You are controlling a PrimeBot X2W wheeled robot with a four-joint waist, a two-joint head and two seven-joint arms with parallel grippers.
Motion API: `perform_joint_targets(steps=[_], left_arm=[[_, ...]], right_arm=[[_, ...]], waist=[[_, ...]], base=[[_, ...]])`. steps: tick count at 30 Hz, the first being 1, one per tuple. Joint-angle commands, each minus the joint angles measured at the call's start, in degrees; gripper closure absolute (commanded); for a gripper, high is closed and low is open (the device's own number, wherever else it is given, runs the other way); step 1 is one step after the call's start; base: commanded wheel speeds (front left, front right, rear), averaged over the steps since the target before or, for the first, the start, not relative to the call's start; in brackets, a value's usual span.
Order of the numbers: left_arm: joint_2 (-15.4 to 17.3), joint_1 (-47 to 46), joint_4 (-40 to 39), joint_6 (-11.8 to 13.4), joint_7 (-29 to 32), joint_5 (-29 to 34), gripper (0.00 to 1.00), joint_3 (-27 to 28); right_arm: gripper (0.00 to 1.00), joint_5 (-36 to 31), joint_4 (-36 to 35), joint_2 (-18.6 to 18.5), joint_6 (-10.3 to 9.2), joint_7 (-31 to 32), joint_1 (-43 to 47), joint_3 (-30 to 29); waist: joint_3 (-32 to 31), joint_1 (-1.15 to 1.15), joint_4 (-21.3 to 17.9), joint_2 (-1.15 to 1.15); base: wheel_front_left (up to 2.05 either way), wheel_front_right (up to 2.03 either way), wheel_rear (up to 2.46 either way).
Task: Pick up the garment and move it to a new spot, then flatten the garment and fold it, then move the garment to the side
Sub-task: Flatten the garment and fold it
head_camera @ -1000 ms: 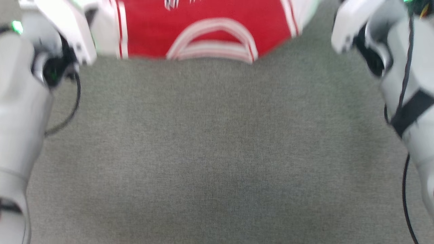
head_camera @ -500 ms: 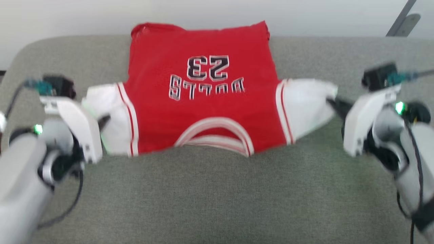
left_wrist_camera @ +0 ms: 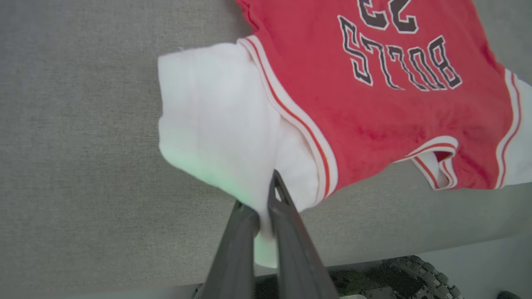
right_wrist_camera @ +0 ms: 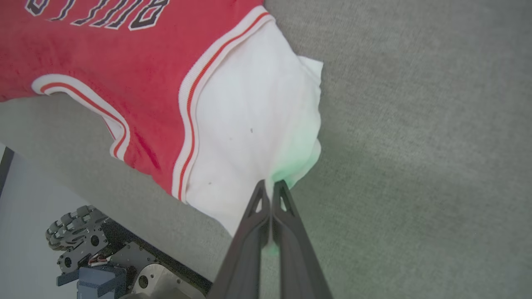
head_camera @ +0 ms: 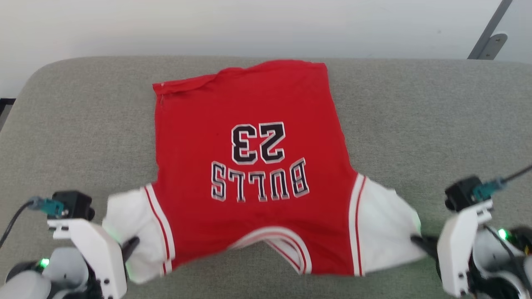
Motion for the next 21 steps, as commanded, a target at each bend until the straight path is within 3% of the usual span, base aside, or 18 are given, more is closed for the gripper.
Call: perform_joint_targets(steps=[1,7,14,15,16,17,18,21], left_arm=[[1.0,2.2,-2.0,1.5,-0.4,-0.8,1.0,0.9],[3.2,7.0,-5.9,4.1,-0.8,-2.0,1.0,1.3],[1.3,8.4,-4.1,2.6,-3.1,-1.6,1.0,0.8],[0.9,8.2,-3.6,2.3,-3.5,-1.7,1.0,0.7],[0.3,8.0,-3.2,1.7,-3.7,-1.7,1.0,0.6],[-0.4,7.6,-2.8,1.3,-4.1,-1.7,1.0,0.5],[-0.9,7.2,-2.4,0.8,-4.2,-1.9,1.0,0.4],[-1.9,6.3,-1.2,-0.3,-5.2,-1.2,1.0,0.1]], right_arm=[[1.0,-0.4,-3.3,0.9,-0.02,3.3,3.3,-1.9],[1.0,-2.3,-11.8,4.3,-0.02,10.7,11.5,-7.4],[1.0,-6.1,-10.4,7.8,-0.02,8.4,13.6,-9.1],[0.95,-6.8,-9.7,7.9,-0.02,7.6,13.3,-8.6],[0.34,-7.5,-8.8,8.2,-0.02,6.5,12.7,-8.5],[0.12,-8.2,-8.0,8.4,-0.02,5.8,12.3,-8.3],[0.0,-8.7,-7.3,8.3,-0.02,5.2,12.0,-7.8],[0.0,-8.8,-7.4,8.4,-0.02,4.5,10.5,-6.8]], waist=[[0.2,0.0,0.2,0.0],[1.0,0.0,0.6,0.0],[2.3,0.0,0.8,0.0],[2.6,0.0,0.7,0.0],[2.9,0.0,0.7,0.0],[3.1,0.0,0.7,0.0],[3.4,0.0,0.8,0.0],[4.1,0.0,0.6,0.0]], base=[[0.0,0.0,0.0],[0.0,0.0,0.0],[0.0,0.0,0.0],[0.0,0.0,0.0],[0.0,0.0,0.0],[0.0,0.0,0.0],[0.0,0.0,0.0],[0.0,0.0,0.0]])
